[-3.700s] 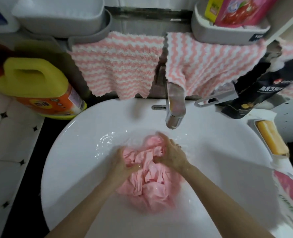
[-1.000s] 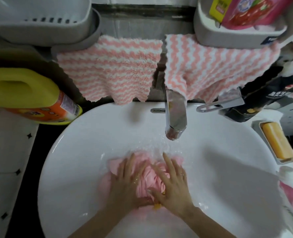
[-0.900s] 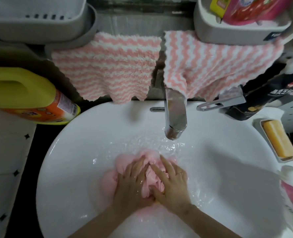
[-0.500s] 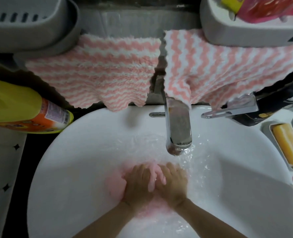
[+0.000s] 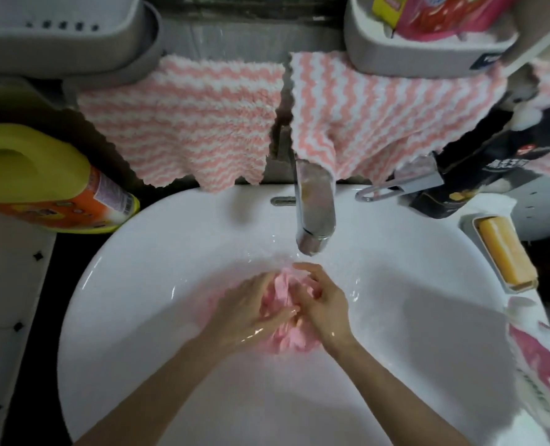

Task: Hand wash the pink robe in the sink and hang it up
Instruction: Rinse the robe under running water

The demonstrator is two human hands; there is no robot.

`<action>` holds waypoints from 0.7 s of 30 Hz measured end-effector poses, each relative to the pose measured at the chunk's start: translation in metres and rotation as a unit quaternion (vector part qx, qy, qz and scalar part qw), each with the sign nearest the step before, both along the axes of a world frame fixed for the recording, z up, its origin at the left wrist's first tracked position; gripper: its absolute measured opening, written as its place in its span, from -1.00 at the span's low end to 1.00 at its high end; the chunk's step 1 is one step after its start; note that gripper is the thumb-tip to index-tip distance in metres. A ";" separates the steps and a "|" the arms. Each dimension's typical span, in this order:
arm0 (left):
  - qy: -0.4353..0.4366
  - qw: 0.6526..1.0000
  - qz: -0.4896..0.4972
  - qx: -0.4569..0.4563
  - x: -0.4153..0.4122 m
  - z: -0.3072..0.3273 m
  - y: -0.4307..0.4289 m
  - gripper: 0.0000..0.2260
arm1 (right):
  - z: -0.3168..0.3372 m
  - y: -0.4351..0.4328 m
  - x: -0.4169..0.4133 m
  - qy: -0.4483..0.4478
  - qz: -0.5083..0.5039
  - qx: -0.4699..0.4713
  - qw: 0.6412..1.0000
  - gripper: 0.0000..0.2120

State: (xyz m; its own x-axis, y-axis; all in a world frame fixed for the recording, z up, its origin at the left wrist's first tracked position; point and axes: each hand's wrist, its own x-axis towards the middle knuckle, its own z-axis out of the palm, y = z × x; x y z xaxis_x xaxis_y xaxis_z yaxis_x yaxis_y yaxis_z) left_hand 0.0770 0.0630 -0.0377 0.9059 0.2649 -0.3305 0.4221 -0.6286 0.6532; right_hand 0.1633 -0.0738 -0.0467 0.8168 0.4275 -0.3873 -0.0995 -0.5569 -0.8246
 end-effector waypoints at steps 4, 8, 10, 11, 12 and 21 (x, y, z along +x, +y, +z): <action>-0.061 0.989 0.113 0.069 -0.028 0.020 0.000 -0.40 | 0.021 -0.024 -0.022 -0.088 0.038 -0.009 0.995 -0.65; 0.033 0.972 0.014 0.234 -0.048 -0.009 -0.013 -0.11 | -0.002 -0.032 -0.044 -0.243 0.150 -0.127 0.950 -0.44; 0.054 0.973 0.009 0.223 -0.058 -0.025 -0.025 -0.13 | -0.016 -0.033 -0.052 -0.226 0.207 -0.143 0.941 -0.43; 0.054 0.975 0.010 0.214 -0.061 -0.032 -0.029 -0.16 | -0.024 -0.034 -0.055 -0.226 0.231 -0.153 0.934 -0.44; 0.042 0.976 0.008 0.214 -0.062 -0.038 -0.033 -0.20 | -0.032 -0.035 -0.057 -0.238 0.248 -0.163 0.925 -0.45; -0.065 0.968 0.046 0.237 -0.038 -0.077 -0.041 -0.68 | -0.047 -0.009 -0.038 -0.226 0.249 -0.228 0.913 -0.54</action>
